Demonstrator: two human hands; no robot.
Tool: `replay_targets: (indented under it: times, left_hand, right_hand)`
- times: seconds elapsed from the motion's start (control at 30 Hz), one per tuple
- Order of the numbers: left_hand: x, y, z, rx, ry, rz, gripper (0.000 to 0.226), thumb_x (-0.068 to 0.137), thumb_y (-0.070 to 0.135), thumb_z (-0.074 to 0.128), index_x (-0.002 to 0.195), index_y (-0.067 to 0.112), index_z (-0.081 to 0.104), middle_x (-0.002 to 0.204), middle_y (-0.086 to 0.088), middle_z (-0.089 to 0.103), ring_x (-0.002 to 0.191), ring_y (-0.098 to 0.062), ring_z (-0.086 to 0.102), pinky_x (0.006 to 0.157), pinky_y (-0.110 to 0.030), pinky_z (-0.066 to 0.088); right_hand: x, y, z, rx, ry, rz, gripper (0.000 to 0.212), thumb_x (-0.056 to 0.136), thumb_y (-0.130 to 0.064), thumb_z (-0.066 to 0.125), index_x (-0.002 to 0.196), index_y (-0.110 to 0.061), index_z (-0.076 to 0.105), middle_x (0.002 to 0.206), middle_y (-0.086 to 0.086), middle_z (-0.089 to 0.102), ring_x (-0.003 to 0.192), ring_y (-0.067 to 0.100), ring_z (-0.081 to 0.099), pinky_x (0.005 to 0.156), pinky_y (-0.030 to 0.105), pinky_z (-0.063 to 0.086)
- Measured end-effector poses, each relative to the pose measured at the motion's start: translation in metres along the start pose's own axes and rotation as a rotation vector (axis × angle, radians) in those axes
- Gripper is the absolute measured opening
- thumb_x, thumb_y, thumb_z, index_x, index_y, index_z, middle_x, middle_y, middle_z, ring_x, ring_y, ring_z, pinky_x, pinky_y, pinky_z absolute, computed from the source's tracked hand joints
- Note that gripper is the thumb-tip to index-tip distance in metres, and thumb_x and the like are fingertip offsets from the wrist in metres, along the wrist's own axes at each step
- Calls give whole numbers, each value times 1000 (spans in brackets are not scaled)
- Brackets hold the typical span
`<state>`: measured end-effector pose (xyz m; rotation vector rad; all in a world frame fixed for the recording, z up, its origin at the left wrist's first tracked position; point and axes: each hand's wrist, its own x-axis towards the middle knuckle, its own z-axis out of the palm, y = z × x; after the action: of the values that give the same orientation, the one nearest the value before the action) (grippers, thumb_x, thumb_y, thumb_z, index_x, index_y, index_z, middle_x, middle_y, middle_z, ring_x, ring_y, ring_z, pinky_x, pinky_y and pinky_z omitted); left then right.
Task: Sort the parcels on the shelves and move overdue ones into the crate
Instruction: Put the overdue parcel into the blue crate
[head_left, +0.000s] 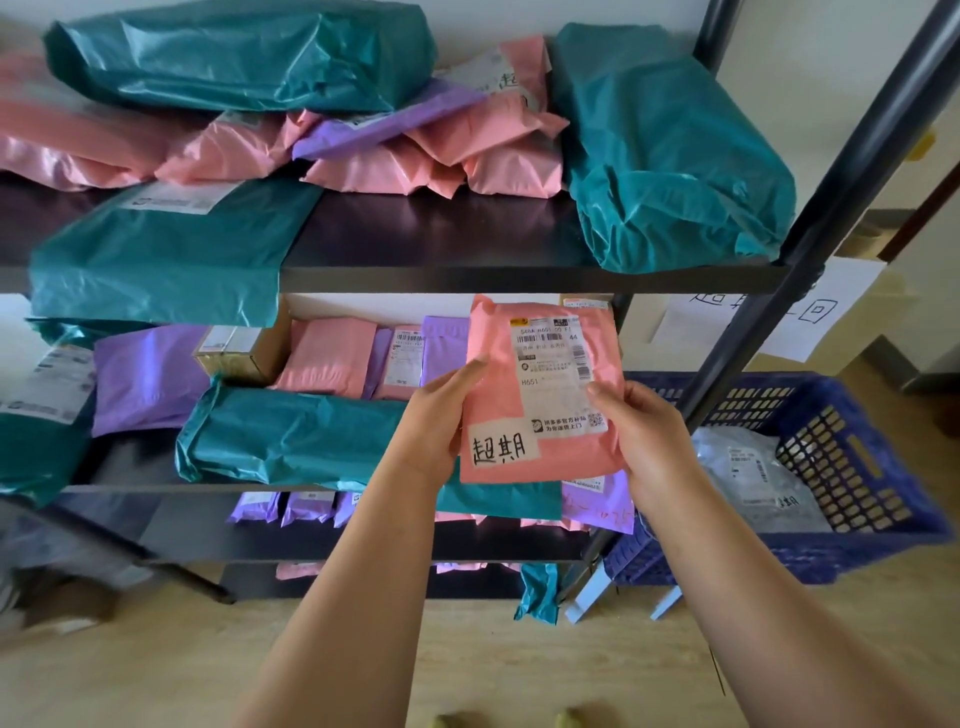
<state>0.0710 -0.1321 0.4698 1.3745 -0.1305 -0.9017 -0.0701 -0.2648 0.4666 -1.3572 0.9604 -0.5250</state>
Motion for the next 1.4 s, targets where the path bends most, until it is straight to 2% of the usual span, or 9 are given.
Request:
replay_targets:
  times: [0.1, 0.33, 0.47, 0.73, 0.87, 0.97, 1.13, 1.3, 1.4]
  left_hand:
    - [-2, -2, 1, 3, -7, -7, 27, 88, 31, 71, 105, 11, 68, 97, -16, 75, 75, -30, 72, 61, -37, 60]
    - [-1, -2, -3, -66, 42, 20, 15, 83, 22, 77, 87, 13, 65, 83, -9, 74, 64, -25, 70, 55, -33, 59]
    - [-2, 1, -3, -65, 50, 19, 17, 81, 23, 78, 89, 14, 65, 90, -12, 75, 66, -25, 70, 57, -34, 60]
    - [-1, 2, -3, -59, 40, 1, 15, 83, 17, 75, 84, 13, 61, 92, -15, 74, 69, -28, 69, 61, -37, 60]
    - [2, -5, -3, -27, 20, -31, 20, 81, 11, 72, 99, 5, 65, 105, -21, 72, 95, -42, 68, 88, -58, 54]
    - [8, -19, -4, 59, -9, -61, 38, 69, 13, 69, 105, 1, 68, 107, -22, 72, 107, -44, 64, 96, -62, 47]
    - [15, -50, -1, 205, -102, -170, 28, 83, -4, 54, 107, 2, 66, 107, -17, 73, 100, -33, 70, 90, -48, 56]
    - [18, -84, 13, 334, -208, -257, 29, 84, -7, 51, 105, 5, 67, 102, -12, 74, 98, -27, 70, 78, -36, 57]
    - [15, -104, 36, 398, -276, -288, 30, 84, -9, 50, 105, 5, 67, 104, -11, 74, 98, -26, 70, 79, -33, 58]
  right_hand:
    - [4, -1, 2, 28, 22, 17, 25, 88, -32, 70, 91, -7, 67, 92, 9, 75, 91, 35, 72, 82, 61, 55]
    - [5, -1, 8, 17, 21, -2, 17, 90, -30, 69, 86, -13, 69, 88, 6, 76, 90, 31, 72, 88, 57, 55]
    - [6, 1, 10, 12, 25, 14, 24, 87, -34, 71, 90, -10, 69, 95, 11, 75, 94, 34, 71, 87, 62, 53]
    - [4, 1, 9, 24, 45, 37, 17, 89, -27, 69, 91, -10, 69, 91, 8, 76, 85, 30, 72, 75, 48, 56]
    - [-4, 4, 5, -83, 69, 3, 13, 89, -15, 64, 91, -2, 66, 71, -4, 72, 69, 19, 67, 60, 32, 47]
    - [-12, 13, 0, -201, 82, -5, 9, 88, -8, 62, 91, 1, 63, 78, -3, 71, 73, 19, 69, 56, 27, 48]
    - [-27, 42, -17, -327, 135, 16, 13, 89, -11, 65, 88, -1, 58, 80, 7, 66, 63, 18, 58, 45, 17, 43]
    - [-40, 74, -43, -349, 239, 103, 2, 85, -8, 60, 84, -6, 61, 74, 10, 59, 63, 21, 52, 57, 31, 42]
    - [-45, 91, -70, -319, 322, 160, 11, 85, -4, 57, 74, -5, 55, 66, 8, 52, 60, 19, 47, 56, 29, 37]
